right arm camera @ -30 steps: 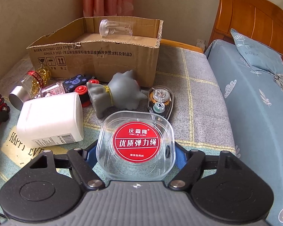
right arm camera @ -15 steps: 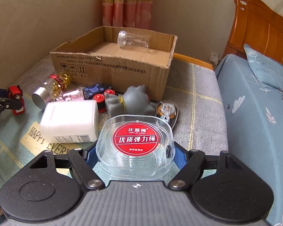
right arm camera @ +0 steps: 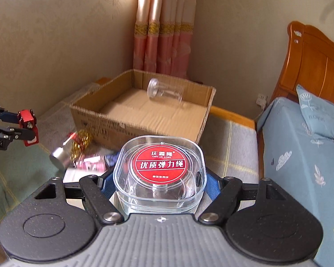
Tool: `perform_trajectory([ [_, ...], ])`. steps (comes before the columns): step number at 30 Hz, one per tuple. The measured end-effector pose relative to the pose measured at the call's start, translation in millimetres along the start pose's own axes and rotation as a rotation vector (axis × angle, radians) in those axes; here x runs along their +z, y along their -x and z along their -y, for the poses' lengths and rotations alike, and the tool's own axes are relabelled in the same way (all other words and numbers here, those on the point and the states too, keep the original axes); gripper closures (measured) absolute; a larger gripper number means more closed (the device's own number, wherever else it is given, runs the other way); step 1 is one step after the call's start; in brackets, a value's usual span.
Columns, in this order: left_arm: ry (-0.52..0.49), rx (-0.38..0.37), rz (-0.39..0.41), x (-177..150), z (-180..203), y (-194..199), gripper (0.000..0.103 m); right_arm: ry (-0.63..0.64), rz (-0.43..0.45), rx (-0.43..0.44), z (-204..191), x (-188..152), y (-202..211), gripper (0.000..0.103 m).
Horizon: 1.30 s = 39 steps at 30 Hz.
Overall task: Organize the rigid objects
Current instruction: 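Lower both held items into the cardboard box and open both grippers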
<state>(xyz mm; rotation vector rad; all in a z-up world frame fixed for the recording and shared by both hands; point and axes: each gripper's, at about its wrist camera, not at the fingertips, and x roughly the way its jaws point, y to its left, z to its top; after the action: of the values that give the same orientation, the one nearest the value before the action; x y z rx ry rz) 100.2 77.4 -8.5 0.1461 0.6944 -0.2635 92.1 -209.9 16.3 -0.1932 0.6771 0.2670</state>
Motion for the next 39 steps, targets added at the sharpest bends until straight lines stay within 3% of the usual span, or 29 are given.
perform_trajectory([
  [13,0.035,-0.034,0.054,53,-1,-5,0.053,-0.017,0.013,0.037,15,73,-58,0.022],
  [20,0.015,-0.018,0.051,75,3,-17,0.053,-0.039,-0.003,0.031,21,94,-93,0.022],
  [21,0.010,-0.016,0.049,78,4,-19,0.053,-0.043,-0.017,0.041,22,94,-98,0.021],
  [23,-0.003,-0.012,0.041,83,5,-24,0.053,-0.058,-0.015,0.029,24,92,-105,0.008],
  [24,-0.005,-0.011,0.036,86,5,-26,0.053,-0.069,-0.011,0.023,25,90,-105,0.001],
  [32,-0.063,-0.013,0.003,111,15,-48,0.053,-0.145,0.013,0.114,32,68,-68,0.000],
  [39,-0.113,-0.025,-0.051,137,29,-80,0.053,-0.124,0.039,0.104,23,50,-28,0.000],
])
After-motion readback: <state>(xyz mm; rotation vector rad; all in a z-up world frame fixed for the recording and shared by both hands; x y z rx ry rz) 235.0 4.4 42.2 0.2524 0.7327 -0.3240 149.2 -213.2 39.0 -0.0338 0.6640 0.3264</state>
